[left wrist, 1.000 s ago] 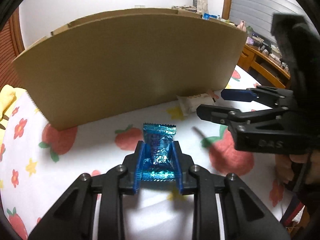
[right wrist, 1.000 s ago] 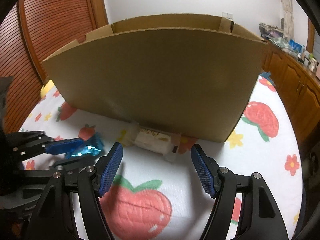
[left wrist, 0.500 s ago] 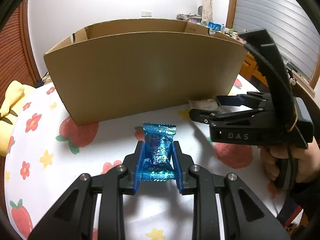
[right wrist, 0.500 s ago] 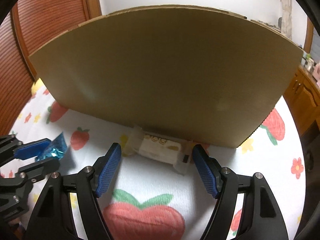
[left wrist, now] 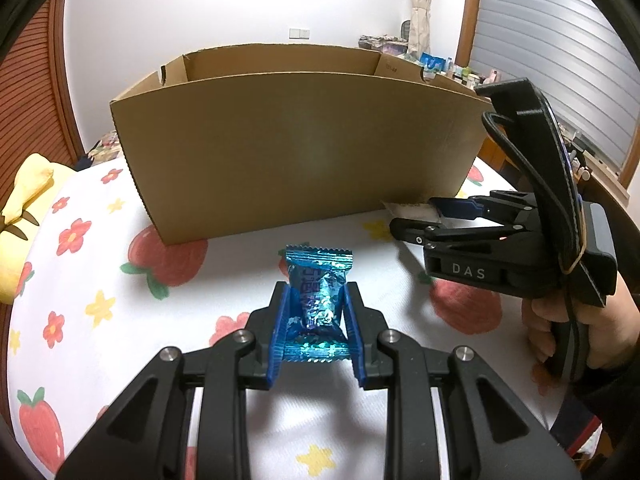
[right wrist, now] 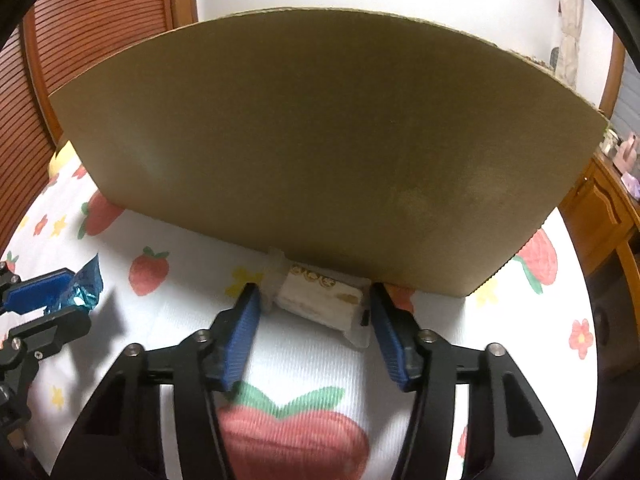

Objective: Organize snacks
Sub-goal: 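Grasp the white wrapped bar with right tool while left tool holds the candy, then carry the blue candy and white bar over the box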

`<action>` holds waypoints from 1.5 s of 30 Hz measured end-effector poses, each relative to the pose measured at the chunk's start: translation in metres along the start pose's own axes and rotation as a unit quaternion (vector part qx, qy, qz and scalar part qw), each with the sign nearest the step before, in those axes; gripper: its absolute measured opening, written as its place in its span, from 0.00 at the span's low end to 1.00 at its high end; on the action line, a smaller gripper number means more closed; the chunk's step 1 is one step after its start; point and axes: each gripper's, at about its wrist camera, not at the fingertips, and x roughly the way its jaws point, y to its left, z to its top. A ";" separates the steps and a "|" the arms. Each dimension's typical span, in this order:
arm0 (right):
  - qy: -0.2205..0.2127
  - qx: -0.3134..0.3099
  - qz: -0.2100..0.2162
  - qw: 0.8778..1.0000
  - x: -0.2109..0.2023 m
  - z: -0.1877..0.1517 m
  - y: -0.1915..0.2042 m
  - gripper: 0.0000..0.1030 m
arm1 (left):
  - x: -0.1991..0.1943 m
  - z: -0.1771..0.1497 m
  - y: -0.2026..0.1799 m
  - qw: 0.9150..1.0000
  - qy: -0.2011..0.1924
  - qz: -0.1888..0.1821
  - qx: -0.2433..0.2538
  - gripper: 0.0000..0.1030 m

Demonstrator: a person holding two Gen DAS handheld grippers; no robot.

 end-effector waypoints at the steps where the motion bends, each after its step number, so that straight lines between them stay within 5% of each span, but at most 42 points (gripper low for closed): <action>1: -0.002 -0.002 -0.002 1.000 -0.002 -0.002 -0.001 0.49 | 0.001 0.000 0.000 1.000 0.000 0.000 0.000 0.24; 18: -0.020 -0.015 0.024 0.999 -0.028 -0.015 0.001 0.45 | 0.002 0.001 0.000 1.000 -0.002 0.005 -0.001 0.24; 45: -0.115 -0.029 0.059 0.991 -0.118 -0.031 0.028 0.46 | -0.050 0.012 -0.004 0.998 -0.068 0.003 0.000 0.24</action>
